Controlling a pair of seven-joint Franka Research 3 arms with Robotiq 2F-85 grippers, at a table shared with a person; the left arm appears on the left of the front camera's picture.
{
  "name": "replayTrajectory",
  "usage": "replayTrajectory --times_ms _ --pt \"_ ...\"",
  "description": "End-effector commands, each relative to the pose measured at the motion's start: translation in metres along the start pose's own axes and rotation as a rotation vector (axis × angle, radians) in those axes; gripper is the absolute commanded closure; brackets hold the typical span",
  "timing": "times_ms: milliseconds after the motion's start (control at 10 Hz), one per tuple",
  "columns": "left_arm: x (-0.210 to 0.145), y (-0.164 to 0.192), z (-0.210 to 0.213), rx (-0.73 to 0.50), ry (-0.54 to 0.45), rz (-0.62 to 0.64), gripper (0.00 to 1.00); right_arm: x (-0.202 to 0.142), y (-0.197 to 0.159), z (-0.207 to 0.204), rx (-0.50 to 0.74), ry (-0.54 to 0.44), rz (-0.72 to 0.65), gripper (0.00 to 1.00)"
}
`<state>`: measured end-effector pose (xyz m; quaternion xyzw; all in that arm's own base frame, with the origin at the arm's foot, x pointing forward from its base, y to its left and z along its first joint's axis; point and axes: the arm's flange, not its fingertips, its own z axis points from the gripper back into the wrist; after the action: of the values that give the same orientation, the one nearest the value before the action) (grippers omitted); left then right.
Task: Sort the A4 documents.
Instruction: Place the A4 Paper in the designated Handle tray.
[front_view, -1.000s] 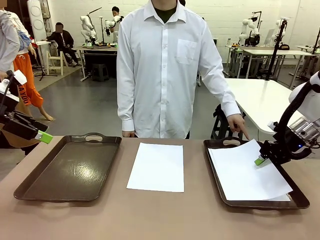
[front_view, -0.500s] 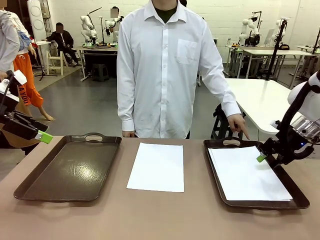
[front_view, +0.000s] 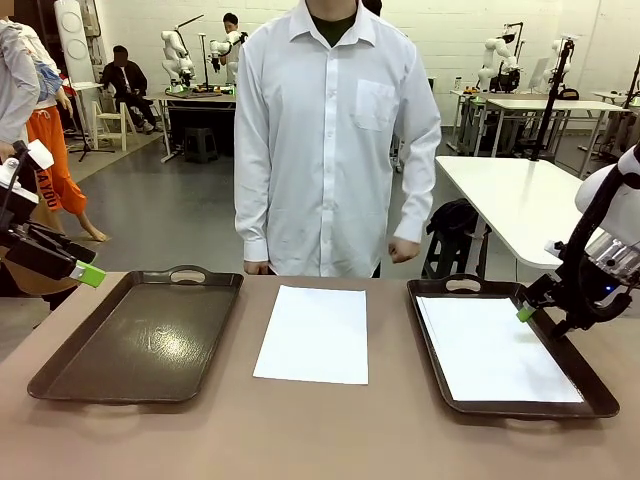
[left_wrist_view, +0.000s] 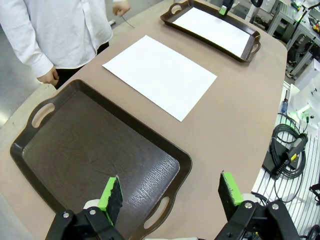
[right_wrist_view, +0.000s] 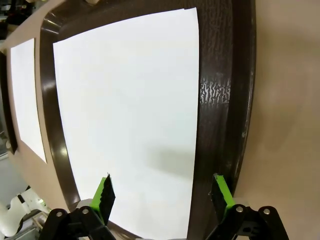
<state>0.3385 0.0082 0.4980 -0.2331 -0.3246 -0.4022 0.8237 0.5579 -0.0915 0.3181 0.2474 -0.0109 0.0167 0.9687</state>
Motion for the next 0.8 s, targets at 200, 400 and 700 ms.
replayTrajectory --times_ms 200,400,700 --pt "-0.0021 0.0023 -0.001 -0.009 -0.018 -0.013 0.0 0.0008 -0.0003 0.001 0.0 -0.002 0.003 0.0" --pt "-0.0021 0.0023 -0.001 -0.009 -0.018 -0.013 0.0 0.0008 -0.0003 0.001 0.0 -0.002 0.003 0.0" --pt "-0.0021 0.0023 -0.001 -0.009 -0.018 -0.013 0.0 0.0008 -0.0003 0.001 0.0 -0.002 0.003 0.0"
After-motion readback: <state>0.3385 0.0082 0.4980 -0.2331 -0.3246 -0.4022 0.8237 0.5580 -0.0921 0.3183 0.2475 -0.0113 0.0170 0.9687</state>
